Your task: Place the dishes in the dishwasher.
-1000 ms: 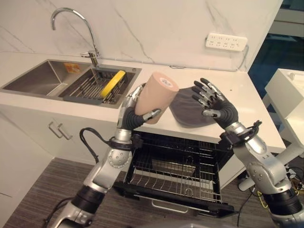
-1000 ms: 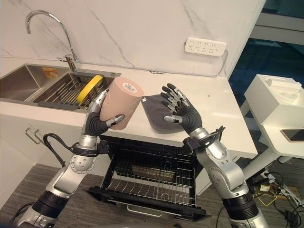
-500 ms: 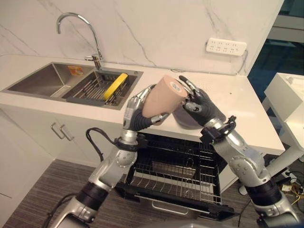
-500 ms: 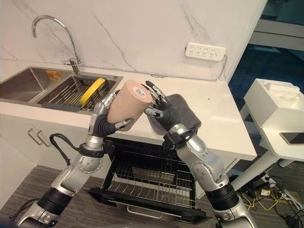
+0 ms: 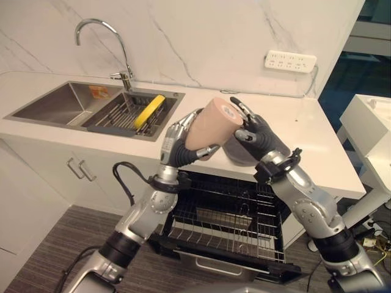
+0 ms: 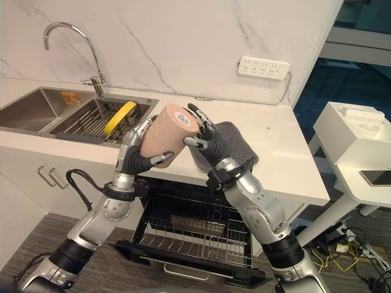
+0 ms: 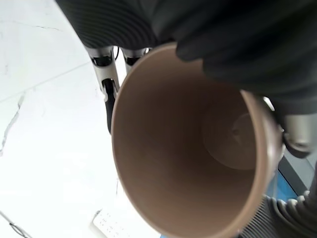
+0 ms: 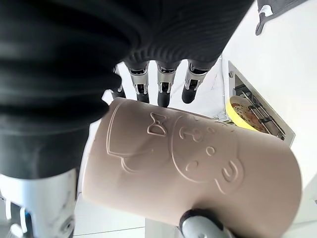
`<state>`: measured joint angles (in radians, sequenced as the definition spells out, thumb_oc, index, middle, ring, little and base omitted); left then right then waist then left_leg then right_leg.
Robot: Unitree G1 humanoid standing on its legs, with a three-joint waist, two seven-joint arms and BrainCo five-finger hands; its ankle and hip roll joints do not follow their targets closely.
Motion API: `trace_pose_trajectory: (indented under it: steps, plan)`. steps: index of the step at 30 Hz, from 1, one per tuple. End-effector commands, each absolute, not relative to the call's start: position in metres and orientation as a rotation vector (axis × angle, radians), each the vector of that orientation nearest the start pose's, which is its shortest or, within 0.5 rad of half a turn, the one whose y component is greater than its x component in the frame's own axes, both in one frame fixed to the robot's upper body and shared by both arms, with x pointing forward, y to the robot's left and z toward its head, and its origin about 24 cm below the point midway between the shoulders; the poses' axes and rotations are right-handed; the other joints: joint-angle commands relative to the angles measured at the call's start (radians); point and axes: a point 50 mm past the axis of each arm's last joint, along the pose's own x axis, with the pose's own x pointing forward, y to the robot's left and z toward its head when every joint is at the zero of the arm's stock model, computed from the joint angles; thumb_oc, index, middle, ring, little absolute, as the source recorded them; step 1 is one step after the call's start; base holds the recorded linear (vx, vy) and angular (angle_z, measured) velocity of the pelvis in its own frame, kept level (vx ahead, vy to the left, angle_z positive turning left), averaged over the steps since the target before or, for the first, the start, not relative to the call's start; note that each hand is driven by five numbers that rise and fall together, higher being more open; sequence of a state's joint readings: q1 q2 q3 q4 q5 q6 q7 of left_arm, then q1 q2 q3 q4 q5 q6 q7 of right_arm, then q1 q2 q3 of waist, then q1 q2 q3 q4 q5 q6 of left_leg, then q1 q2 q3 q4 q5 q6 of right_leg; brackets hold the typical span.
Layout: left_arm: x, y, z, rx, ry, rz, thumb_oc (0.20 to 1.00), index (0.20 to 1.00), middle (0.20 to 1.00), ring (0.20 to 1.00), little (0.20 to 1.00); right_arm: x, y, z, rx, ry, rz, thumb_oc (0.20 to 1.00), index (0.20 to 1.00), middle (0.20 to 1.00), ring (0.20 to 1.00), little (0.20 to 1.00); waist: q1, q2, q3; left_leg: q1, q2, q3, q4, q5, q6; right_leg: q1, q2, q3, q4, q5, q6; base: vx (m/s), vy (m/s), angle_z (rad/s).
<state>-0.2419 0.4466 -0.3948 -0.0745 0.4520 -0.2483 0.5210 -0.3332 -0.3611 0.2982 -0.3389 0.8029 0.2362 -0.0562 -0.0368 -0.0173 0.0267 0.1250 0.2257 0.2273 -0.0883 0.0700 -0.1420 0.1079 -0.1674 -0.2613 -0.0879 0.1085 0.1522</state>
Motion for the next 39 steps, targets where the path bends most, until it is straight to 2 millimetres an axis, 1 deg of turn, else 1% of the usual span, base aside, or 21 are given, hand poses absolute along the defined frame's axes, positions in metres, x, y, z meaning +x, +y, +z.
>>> trace_pose_trajectory:
  steps: [1, 3, 5, 7, 8, 10, 11, 13, 14, 16, 22, 24, 26, 28, 29, 31, 35, 36, 37, 38, 39]
  plan:
    - [0.272, 0.101, 0.166, 0.691, -0.935, -0.066, 0.2, 0.2, 0.2, 0.2, 0.2, 0.274, -0.081, 0.209, 0.336, -0.374, 0.641, 1.0, 1.0, 1.0, 1.0, 1.0, 0.019, -0.01, 0.005, 0.036, 0.019, 0.003, 0.001, -0.072, 0.008, 0.044, -0.053, 0.001, 0.001, -0.082, 0.02, 0.0, 0.0, 0.0]
    - [0.271, 0.101, 0.167, 0.69, -0.94, -0.068, 0.2, 0.2, 0.2, 0.2, 0.2, 0.274, -0.081, 0.211, 0.335, -0.376, 0.64, 1.0, 1.0, 1.0, 1.0, 1.0, 0.018, -0.009, 0.004, 0.04, 0.019, 0.003, 0.001, -0.081, 0.007, 0.047, -0.053, 0.002, 0.001, -0.089, 0.022, 0.0, 0.0, 0.0]
    - [0.271, 0.1, 0.17, 0.688, -0.946, -0.072, 0.2, 0.2, 0.2, 0.2, 0.2, 0.274, -0.08, 0.211, 0.323, -0.381, 0.633, 1.0, 1.0, 1.0, 1.0, 1.0, 0.02, -0.008, 0.006, 0.035, 0.018, 0.002, 0.001, -0.072, 0.009, 0.043, -0.054, 0.0, 0.001, -0.081, 0.02, 0.0, 0.0, 0.0]
    - [0.27, 0.099, 0.17, 0.685, -0.95, -0.075, 0.2, 0.2, 0.2, 0.2, 0.2, 0.274, -0.079, 0.212, 0.316, -0.385, 0.629, 1.0, 1.0, 1.0, 1.0, 1.0, 0.021, -0.007, 0.005, 0.039, 0.017, 0.001, 0.001, -0.082, 0.008, 0.048, -0.055, -0.001, 0.001, -0.089, 0.022, 0.0, 0.0, 0.0]
    - [0.27, 0.099, 0.171, 0.684, -0.956, -0.078, 0.2, 0.2, 0.2, 0.2, 0.2, 0.274, -0.078, 0.212, 0.314, -0.384, 0.63, 1.0, 1.0, 1.0, 1.0, 1.0, 0.021, -0.007, 0.007, 0.036, 0.016, 0.001, 0.001, -0.074, 0.01, 0.044, -0.055, -0.002, 0.001, -0.081, 0.02, 0.0, 0.0, 0.0]
    - [0.269, 0.098, 0.172, 0.684, -0.966, -0.081, 0.2, 0.2, 0.2, 0.2, 0.2, 0.274, -0.078, 0.212, 0.313, -0.382, 0.631, 1.0, 1.0, 1.0, 1.0, 1.0, 0.021, -0.006, 0.006, 0.04, 0.016, 0.001, 0.001, -0.082, 0.009, 0.048, -0.055, -0.003, 0.001, -0.089, 0.022, 0.0, 0.0, 0.0]
    - [0.268, 0.097, 0.173, 0.683, -0.973, -0.081, 0.2, 0.2, 0.2, 0.2, 0.2, 0.274, -0.077, 0.211, 0.313, -0.38, 0.631, 1.0, 1.0, 1.0, 1.0, 1.0, 0.022, -0.006, 0.009, 0.036, 0.016, 0.002, 0.001, -0.074, 0.01, 0.045, -0.055, -0.004, 0.001, -0.082, 0.02, 0.0, 0.0, 0.0]
    - [0.268, 0.096, 0.174, 0.682, -0.984, -0.082, 0.2, 0.2, 0.2, 0.2, 0.2, 0.274, -0.075, 0.211, 0.312, -0.373, 0.635, 1.0, 1.0, 1.0, 1.0, 1.0, 0.021, -0.005, 0.009, 0.041, 0.017, 0.001, 0.001, -0.082, 0.009, 0.05, -0.055, -0.004, 0.001, -0.09, 0.022, 0.0, 0.0, 0.0]
    - [0.268, 0.095, 0.174, 0.682, -0.987, -0.082, 0.2, 0.2, 0.2, 0.2, 0.2, 0.274, -0.075, 0.211, 0.312, -0.374, 0.636, 1.0, 1.0, 1.0, 1.0, 1.0, 0.021, -0.005, 0.011, 0.036, 0.016, 0.001, 0.001, -0.073, 0.011, 0.045, -0.055, -0.004, 0.001, -0.081, 0.019, 0.0, 0.0, 0.0]
    - [0.267, 0.094, 0.176, 0.681, -0.993, -0.085, 0.2, 0.2, 0.2, 0.2, 0.2, 0.275, -0.074, 0.212, 0.309, -0.369, 0.637, 1.0, 1.0, 1.0, 1.0, 1.0, 0.022, -0.005, 0.009, 0.041, 0.016, 0.001, 0.001, -0.083, 0.009, 0.051, -0.055, -0.005, 0.001, -0.09, 0.021, 0.02, 0.003, 0.01]
    - [0.267, 0.093, 0.179, 0.679, -1.011, -0.088, 0.2, 0.2, 0.2, 0.2, 0.2, 0.276, -0.071, 0.21, 0.301, -0.355, 0.641, 1.0, 1.0, 1.0, 1.0, 1.0, 0.023, -0.008, 0.01, 0.035, 0.014, -0.001, 0.001, -0.075, 0.013, 0.047, -0.055, -0.004, 0.001, -0.084, 0.019, 0.01, 0.0, 0.0]
    - [0.267, 0.092, 0.18, 0.678, -1.016, -0.089, 0.2, 0.2, 0.2, 0.2, 0.2, 0.277, -0.07, 0.21, 0.297, -0.351, 0.638, 1.0, 1.0, 1.0, 1.0, 1.0, 0.024, -0.008, 0.009, 0.04, 0.014, -0.002, 0.001, -0.084, 0.011, 0.051, -0.054, -0.003, 0.001, -0.092, 0.021, 0.04, -0.001, 0.0]
    - [0.267, 0.092, 0.18, 0.678, -1.021, -0.086, 0.2, 0.2, 0.2, 0.2, 0.2, 0.277, -0.07, 0.209, 0.294, -0.347, 0.638, 1.0, 1.0, 1.0, 1.0, 1.0, 0.024, -0.009, 0.011, 0.036, 0.013, -0.003, 0.001, -0.076, 0.013, 0.048, -0.054, -0.003, 0.001, -0.084, 0.018, 0.0, 0.0, 0.0]
    - [0.267, 0.093, 0.182, 0.675, -1.024, -0.078, 0.2, 0.2, 0.2, 0.2, 0.2, 0.278, -0.069, 0.208, 0.29, -0.343, 0.638, 1.0, 1.0, 1.0, 1.0, 1.0, 0.024, -0.007, 0.01, 0.041, 0.014, -0.003, 0.001, -0.084, 0.012, 0.052, -0.054, -0.002, 0.001, -0.092, 0.021, 0.0, 0.0, 0.0]
    - [0.267, 0.093, 0.183, 0.674, -1.025, -0.072, 0.2, 0.2, 0.2, 0.2, 0.2, 0.278, -0.069, 0.208, 0.287, -0.343, 0.639, 1.0, 1.0, 1.0, 1.0, 1.0, 0.024, -0.008, 0.011, 0.037, 0.013, -0.002, 0.001, -0.075, 0.013, 0.049, -0.054, -0.002, 0.001, -0.084, 0.018, 0.0, 0.0, 0.0]
    - [0.266, 0.094, 0.184, 0.674, -1.032, -0.07, 0.2, 0.2, 0.2, 0.2, 0.2, 0.278, -0.069, 0.209, 0.284, -0.344, 0.639, 1.0, 1.0, 1.0, 1.0, 1.0, 0.025, -0.008, 0.012, 0.037, 0.012, -0.004, 0.001, -0.075, 0.014, 0.05, -0.054, -0.003, 0.001, -0.085, 0.017, 0.0, 0.0, 0.0]
    - [0.267, 0.092, 0.183, 0.676, -1.035, -0.074, 0.2, 0.2, 0.2, 0.2, 0.2, 0.278, -0.067, 0.21, 0.28, -0.349, 0.647, 1.0, 1.0, 1.0, 1.0, 1.0, 0.026, -0.008, 0.011, 0.041, 0.011, -0.006, 0.001, -0.085, 0.013, 0.055, -0.053, -0.003, 0.001, -0.092, 0.019, 0.03, 0.0, 0.01]
    - [0.267, 0.092, 0.183, 0.677, -1.035, -0.074, 0.2, 0.2, 0.2, 0.2, 0.2, 0.278, -0.067, 0.21, 0.279, -0.35, 0.648, 0.925, 0.925, 0.925, 0.925, 0.925, 0.026, -0.008, 0.011, 0.041, 0.01, -0.007, 0.001, -0.085, 0.013, 0.055, -0.053, -0.003, 0.001, -0.093, 0.019, 0.01, -0.001, 0.04]
    - [0.267, 0.092, 0.182, 0.678, -1.034, -0.076, 0.2, 0.2, 0.2, 0.2, 0.2, 0.278, -0.067, 0.211, 0.275, -0.355, 0.647, 0.529, 0.529, 0.529, 0.529, 0.529, 0.027, -0.008, 0.01, 0.041, 0.01, -0.007, 0.001, -0.086, 0.013, 0.056, -0.054, -0.004, 0.001, -0.094, 0.019, -0.02, -0.003, 0.06]
    - [0.267, 0.091, 0.181, 0.682, -1.033, -0.076, 0.2, 0.2, 0.2, 0.2, 0.2, 0.278, -0.066, 0.212, 0.271, -0.361, 0.645, 0.2, 0.2, 0.2, 0.2, 0.2, 0.027, -0.009, 0.012, 0.036, 0.009, -0.006, 0.001, -0.077, 0.015, 0.051, -0.054, -0.004, 0.001, -0.086, 0.017, -0.02, -0.004, 0.06]
    - [0.268, 0.091, 0.18, 0.684, -1.03, -0.078, 0.2, 0.2, 0.2, 0.2, 0.2, 0.279, -0.066, 0.212, 0.267, -0.368, 0.641, 0.2, 0.2, 0.2, 0.2, 0.2, 0.028, -0.009, 0.011, 0.036, 0.009, -0.006, 0.001, -0.077, 0.015, 0.052, -0.055, -0.004, 0.001, -0.085, 0.017, -0.02, -0.005, 0.06]
